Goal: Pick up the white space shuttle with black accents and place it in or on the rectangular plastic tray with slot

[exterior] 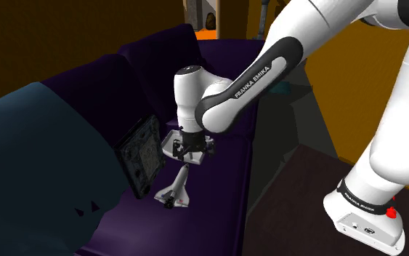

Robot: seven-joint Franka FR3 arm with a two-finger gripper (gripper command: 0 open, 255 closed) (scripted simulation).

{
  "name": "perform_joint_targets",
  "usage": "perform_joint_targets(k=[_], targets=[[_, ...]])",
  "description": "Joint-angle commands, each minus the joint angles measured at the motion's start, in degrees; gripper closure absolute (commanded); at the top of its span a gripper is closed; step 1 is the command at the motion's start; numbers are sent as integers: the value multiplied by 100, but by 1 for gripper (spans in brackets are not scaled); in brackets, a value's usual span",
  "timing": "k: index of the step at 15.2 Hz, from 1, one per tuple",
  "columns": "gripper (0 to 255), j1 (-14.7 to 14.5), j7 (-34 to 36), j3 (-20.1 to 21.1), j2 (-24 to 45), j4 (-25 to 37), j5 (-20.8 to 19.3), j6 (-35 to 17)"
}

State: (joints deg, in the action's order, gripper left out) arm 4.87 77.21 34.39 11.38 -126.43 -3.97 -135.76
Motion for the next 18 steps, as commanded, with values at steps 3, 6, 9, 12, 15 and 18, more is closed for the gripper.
perform_joint_targets(k=[3,6,9,12,15,18], targets=[[0,-405,1058,-369,1070,737,-638,-147],[0,-734,1633,-680,1780,1349,-884,-179],[0,-1028,2093,-965,2464,2019,-1001,-165],[0,-1155,2262,-1092,2788,2308,-1039,-196],[0,-1214,2302,-1155,2958,2334,-1104,-340],[0,-1286,2348,-1232,3167,2379,-1179,-504]])
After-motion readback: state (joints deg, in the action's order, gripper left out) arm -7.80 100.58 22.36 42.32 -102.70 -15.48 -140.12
